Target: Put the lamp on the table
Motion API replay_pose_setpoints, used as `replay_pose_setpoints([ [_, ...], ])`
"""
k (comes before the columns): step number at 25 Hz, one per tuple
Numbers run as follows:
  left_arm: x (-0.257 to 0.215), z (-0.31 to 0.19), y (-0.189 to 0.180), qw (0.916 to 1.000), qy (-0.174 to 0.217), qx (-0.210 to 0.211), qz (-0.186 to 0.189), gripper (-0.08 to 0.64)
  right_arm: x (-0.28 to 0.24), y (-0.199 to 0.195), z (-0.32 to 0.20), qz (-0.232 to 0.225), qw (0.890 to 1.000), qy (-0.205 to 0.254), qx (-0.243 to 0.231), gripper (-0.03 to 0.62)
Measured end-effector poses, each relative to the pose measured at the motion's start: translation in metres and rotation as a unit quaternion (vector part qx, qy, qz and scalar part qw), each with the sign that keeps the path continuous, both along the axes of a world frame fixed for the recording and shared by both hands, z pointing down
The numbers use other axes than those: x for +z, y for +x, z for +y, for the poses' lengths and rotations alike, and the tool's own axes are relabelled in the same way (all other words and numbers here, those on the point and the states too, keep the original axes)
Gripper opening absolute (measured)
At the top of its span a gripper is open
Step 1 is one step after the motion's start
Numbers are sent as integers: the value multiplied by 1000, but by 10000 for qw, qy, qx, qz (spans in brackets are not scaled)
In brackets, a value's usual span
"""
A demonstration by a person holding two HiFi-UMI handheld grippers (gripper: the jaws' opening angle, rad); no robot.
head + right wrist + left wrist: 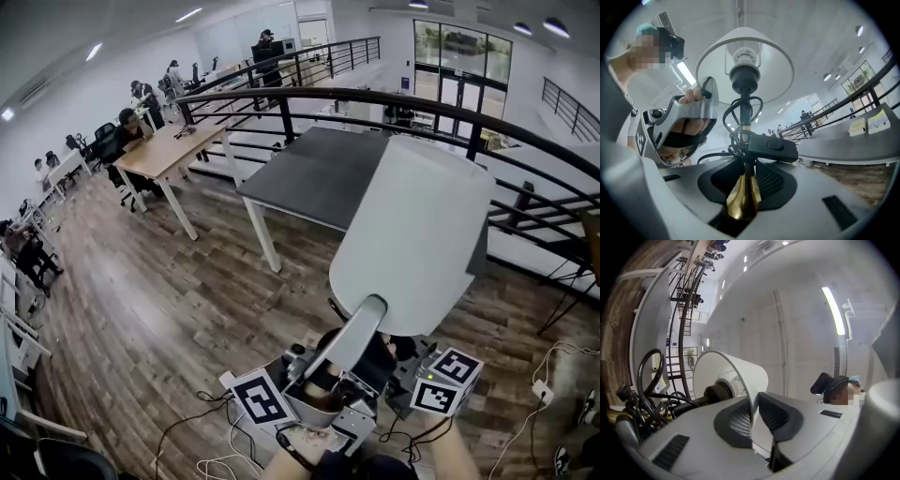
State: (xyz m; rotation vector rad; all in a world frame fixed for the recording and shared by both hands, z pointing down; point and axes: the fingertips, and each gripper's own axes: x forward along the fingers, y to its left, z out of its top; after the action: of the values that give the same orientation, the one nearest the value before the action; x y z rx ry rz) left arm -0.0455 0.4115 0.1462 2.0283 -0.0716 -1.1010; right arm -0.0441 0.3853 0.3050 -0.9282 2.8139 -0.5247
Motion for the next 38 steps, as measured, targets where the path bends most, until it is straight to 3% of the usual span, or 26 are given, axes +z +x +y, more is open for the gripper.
replay_pose_setpoints([
  [16, 17, -112, -25, 9993, -262, -262, 61, 49, 18, -23, -103, 68, 9993, -285, -241, 124],
  [38, 1, -336, 37, 9979, -103, -629, 74, 49, 1, 38, -335, 105, 9983, -104, -558, 124],
])
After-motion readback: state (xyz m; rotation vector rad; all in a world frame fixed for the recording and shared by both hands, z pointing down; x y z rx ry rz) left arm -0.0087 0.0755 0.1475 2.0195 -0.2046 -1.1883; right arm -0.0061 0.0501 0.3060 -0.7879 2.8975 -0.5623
